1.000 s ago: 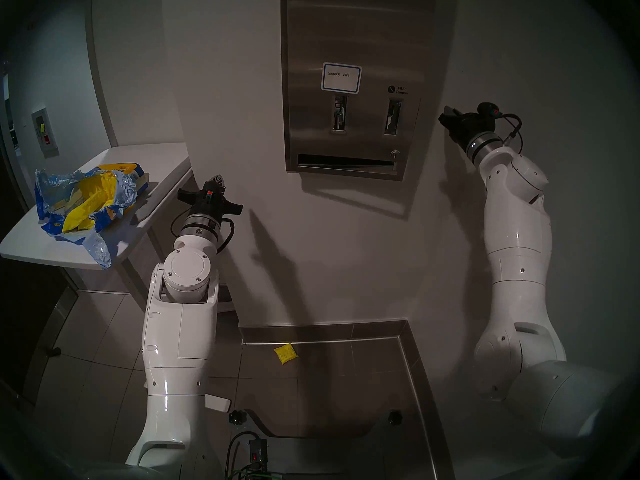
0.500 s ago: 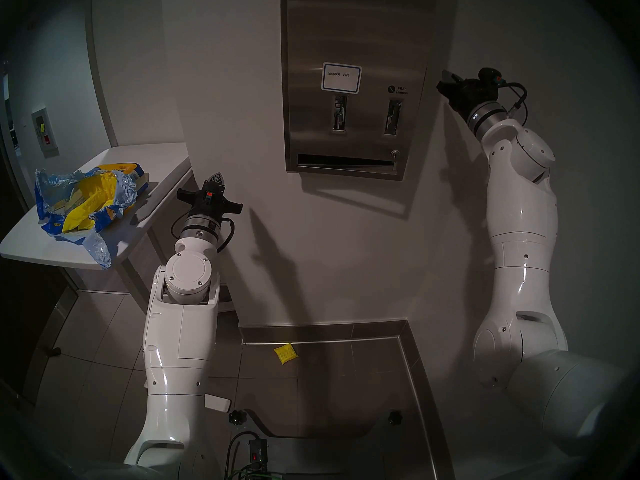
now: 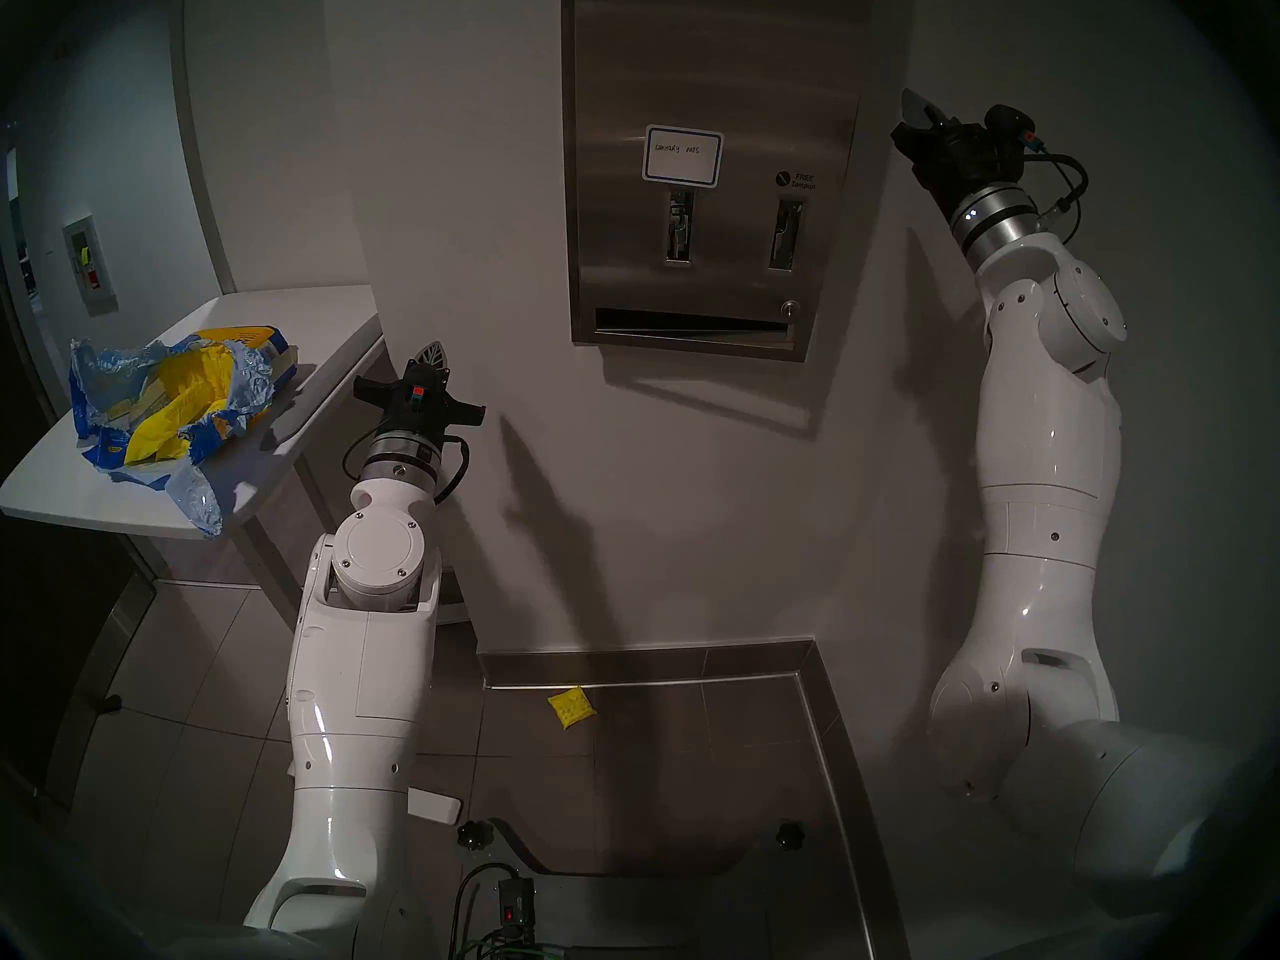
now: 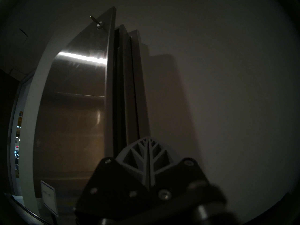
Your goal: Open the dispenser door, put the pads inside, close the door
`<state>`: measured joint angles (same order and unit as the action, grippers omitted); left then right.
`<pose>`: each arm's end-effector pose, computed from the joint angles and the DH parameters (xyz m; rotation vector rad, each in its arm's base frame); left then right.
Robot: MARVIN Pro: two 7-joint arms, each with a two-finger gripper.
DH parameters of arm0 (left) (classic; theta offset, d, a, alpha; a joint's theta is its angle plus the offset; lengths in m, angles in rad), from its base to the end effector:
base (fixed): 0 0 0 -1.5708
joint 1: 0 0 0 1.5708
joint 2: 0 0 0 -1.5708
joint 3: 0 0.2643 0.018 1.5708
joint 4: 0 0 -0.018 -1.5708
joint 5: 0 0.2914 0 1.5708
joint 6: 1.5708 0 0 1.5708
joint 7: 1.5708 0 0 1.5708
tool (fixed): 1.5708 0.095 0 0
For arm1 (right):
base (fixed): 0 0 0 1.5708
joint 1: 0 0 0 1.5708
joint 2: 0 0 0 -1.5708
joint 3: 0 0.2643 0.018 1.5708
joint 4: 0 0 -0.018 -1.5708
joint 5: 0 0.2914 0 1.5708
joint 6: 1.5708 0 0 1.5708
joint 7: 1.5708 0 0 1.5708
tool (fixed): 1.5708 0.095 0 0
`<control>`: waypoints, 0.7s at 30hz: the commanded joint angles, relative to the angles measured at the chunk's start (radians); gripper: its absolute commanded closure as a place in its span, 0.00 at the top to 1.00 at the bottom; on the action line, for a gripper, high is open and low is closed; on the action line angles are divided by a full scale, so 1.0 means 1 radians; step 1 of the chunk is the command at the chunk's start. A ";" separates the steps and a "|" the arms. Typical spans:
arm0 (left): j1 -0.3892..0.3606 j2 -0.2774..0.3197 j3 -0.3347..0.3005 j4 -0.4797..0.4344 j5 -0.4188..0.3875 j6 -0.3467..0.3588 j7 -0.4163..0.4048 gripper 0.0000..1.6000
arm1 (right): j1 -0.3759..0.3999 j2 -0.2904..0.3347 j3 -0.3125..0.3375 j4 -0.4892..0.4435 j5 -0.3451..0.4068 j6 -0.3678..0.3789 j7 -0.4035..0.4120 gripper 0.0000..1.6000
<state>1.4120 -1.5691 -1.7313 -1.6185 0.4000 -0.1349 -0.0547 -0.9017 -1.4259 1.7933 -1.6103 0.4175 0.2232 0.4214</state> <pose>0.4349 0.0553 -0.1877 -1.6368 0.2877 -2.2130 0.4705 -0.0832 0.0407 -1.2734 -0.1214 -2.4434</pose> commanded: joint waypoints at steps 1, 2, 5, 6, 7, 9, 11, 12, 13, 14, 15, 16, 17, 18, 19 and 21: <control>-0.034 0.006 0.000 -0.025 -0.003 -0.031 0.010 0.00 | 0.006 -0.005 -0.025 -0.027 0.014 -0.056 0.061 0.00; -0.034 0.007 0.000 -0.025 -0.003 -0.031 0.010 0.00 | 0.008 -0.004 -0.028 -0.024 0.012 -0.060 0.064 0.00; -0.034 0.010 0.003 -0.023 -0.005 -0.035 0.014 0.00 | 0.013 0.000 -0.036 -0.004 0.006 -0.083 0.082 0.00; -0.034 0.010 0.003 -0.023 -0.006 -0.035 0.015 0.00 | 0.015 0.000 -0.037 0.001 0.007 -0.087 0.085 0.00; -0.034 0.011 0.004 -0.023 -0.006 -0.036 0.016 0.00 | 0.017 0.001 -0.038 0.007 0.007 -0.091 0.088 0.00; -0.034 0.012 0.004 -0.023 -0.007 -0.036 0.017 0.00 | 0.018 0.001 -0.038 0.012 0.008 -0.095 0.091 0.00; -0.034 0.014 0.006 -0.022 -0.009 -0.037 0.019 0.00 | 0.027 0.003 -0.041 0.038 0.007 -0.106 0.098 0.00; -0.034 0.014 0.006 -0.022 -0.009 -0.037 0.019 0.00 | 0.027 0.003 -0.041 0.038 0.007 -0.106 0.098 0.00; -0.034 0.015 0.007 -0.022 -0.009 -0.037 0.020 0.00 | 0.030 0.004 -0.042 0.047 0.007 -0.108 0.099 0.00; -0.034 0.015 0.007 -0.022 -0.010 -0.037 0.021 0.00 | 0.034 0.005 -0.043 0.057 0.006 -0.110 0.101 0.00; -0.034 0.017 0.008 -0.021 -0.011 -0.037 0.022 0.00 | 0.041 0.008 -0.046 0.077 0.006 -0.114 0.107 0.00; -0.033 0.017 0.009 -0.021 -0.011 -0.037 0.023 0.00 | 0.045 0.009 -0.047 0.087 0.007 -0.117 0.110 0.00; -0.033 0.018 0.010 -0.021 -0.012 -0.037 0.023 0.00 | 0.050 0.010 -0.049 0.099 0.007 -0.120 0.112 0.00; -0.033 0.019 0.010 -0.021 -0.012 -0.037 0.024 0.00 | 0.054 0.010 -0.050 0.110 0.007 -0.122 0.114 0.00; -0.033 0.019 0.010 -0.021 -0.012 -0.037 0.024 0.00 | 0.054 0.010 -0.050 0.110 0.007 -0.122 0.114 0.00; -0.033 0.020 0.011 -0.021 -0.013 -0.037 0.025 0.00 | 0.064 0.012 -0.053 0.134 0.009 -0.125 0.119 0.00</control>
<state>1.4119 -1.5544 -1.7194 -1.6097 0.3886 -0.1536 -0.0348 -0.9040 -1.4232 1.7422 -1.5043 0.4270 0.1247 0.5289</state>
